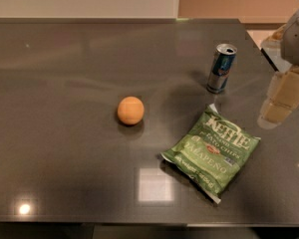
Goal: Move redbull can near orange
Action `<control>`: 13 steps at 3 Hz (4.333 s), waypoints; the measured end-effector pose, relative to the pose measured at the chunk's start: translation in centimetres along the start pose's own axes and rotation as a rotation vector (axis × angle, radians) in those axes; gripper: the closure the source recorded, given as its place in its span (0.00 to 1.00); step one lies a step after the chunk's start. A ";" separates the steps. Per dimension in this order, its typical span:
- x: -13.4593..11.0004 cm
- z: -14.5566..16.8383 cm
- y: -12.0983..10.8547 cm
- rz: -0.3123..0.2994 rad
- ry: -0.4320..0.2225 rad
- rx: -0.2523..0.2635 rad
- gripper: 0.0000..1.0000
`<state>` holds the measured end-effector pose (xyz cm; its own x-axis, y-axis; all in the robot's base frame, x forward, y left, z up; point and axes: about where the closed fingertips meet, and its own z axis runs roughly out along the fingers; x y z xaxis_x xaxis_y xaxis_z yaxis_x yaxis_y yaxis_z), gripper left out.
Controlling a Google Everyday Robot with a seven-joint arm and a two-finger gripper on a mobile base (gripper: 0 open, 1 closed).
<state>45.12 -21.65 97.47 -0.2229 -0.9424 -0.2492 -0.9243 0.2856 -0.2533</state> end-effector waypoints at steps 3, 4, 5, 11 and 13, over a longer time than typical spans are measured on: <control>-1.0 4.2 -9.2 0.088 -0.124 0.092 0.00; -1.3 5.8 -12.1 0.123 -0.161 0.093 0.00; -1.4 7.7 -14.7 0.170 -0.196 0.069 0.00; -3.7 11.3 -16.7 0.236 -0.301 -0.050 0.82; -6.9 8.0 -14.1 0.154 -0.366 -0.097 1.00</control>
Offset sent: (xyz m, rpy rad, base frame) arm 0.1084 -0.0135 -0.0147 0.1440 -0.1166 -0.0911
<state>62.15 -17.80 95.30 -0.2522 -0.7609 -0.5978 -0.9176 0.3842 -0.1019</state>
